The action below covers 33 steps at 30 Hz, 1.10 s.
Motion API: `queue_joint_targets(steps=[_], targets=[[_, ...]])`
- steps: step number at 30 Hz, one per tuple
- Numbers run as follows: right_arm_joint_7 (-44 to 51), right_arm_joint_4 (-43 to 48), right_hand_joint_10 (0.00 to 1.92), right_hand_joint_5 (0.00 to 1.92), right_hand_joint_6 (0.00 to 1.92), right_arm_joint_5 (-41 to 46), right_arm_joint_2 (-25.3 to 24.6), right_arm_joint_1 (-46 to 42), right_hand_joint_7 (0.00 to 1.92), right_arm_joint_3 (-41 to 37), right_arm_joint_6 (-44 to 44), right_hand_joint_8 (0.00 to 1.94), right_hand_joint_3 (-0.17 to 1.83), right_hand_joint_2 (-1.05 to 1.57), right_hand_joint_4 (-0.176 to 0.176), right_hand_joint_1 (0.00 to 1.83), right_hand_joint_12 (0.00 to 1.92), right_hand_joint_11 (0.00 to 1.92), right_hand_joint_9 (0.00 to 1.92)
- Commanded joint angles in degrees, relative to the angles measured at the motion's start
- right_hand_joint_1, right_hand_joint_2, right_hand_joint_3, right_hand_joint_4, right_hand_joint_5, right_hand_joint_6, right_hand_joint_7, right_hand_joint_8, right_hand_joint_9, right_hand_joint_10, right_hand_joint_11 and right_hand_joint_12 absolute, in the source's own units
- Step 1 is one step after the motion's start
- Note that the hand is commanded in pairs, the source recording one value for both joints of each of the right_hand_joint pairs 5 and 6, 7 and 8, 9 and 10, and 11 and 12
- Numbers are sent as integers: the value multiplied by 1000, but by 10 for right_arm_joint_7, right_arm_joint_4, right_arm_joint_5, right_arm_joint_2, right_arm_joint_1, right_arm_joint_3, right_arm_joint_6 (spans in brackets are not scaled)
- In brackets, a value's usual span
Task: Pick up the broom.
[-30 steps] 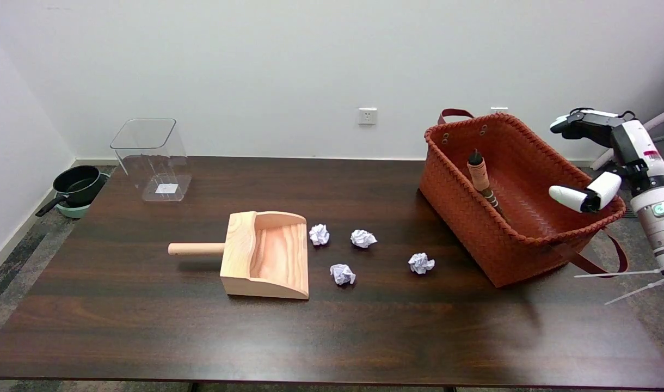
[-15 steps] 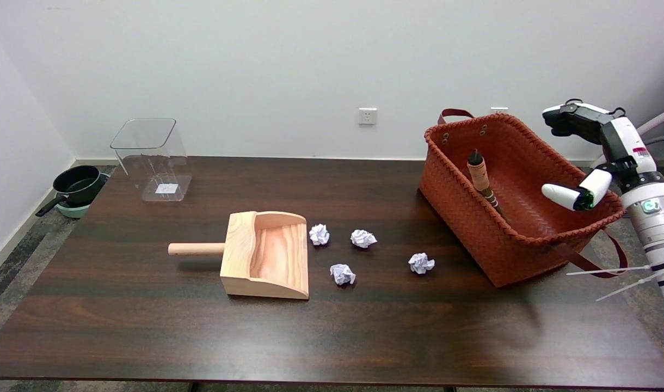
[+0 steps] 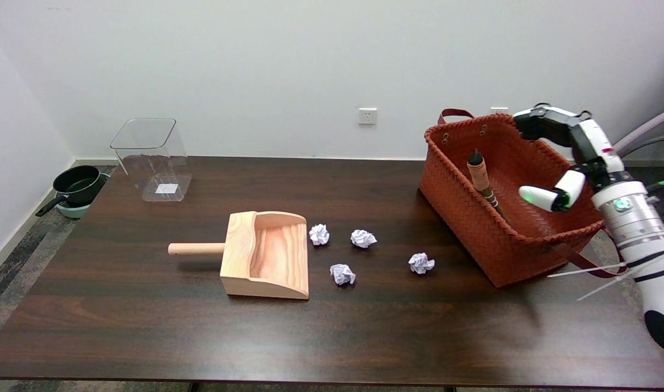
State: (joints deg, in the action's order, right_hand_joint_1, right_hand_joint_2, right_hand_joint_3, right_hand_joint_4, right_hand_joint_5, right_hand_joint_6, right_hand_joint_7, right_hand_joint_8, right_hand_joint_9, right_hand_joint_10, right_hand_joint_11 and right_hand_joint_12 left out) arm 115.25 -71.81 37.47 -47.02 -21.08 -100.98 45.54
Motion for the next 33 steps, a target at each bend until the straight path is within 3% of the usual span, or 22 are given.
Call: queue_joint_targets(steps=[1,33], targets=[[-51,85,590,659,659,68,26,143,658,175,-9,658,1571,-693,0,1207,619,619,590],[-87,77,594,565,565,90,12,147,667,228,-29,667,1517,-656,0,1221,624,624,594]])
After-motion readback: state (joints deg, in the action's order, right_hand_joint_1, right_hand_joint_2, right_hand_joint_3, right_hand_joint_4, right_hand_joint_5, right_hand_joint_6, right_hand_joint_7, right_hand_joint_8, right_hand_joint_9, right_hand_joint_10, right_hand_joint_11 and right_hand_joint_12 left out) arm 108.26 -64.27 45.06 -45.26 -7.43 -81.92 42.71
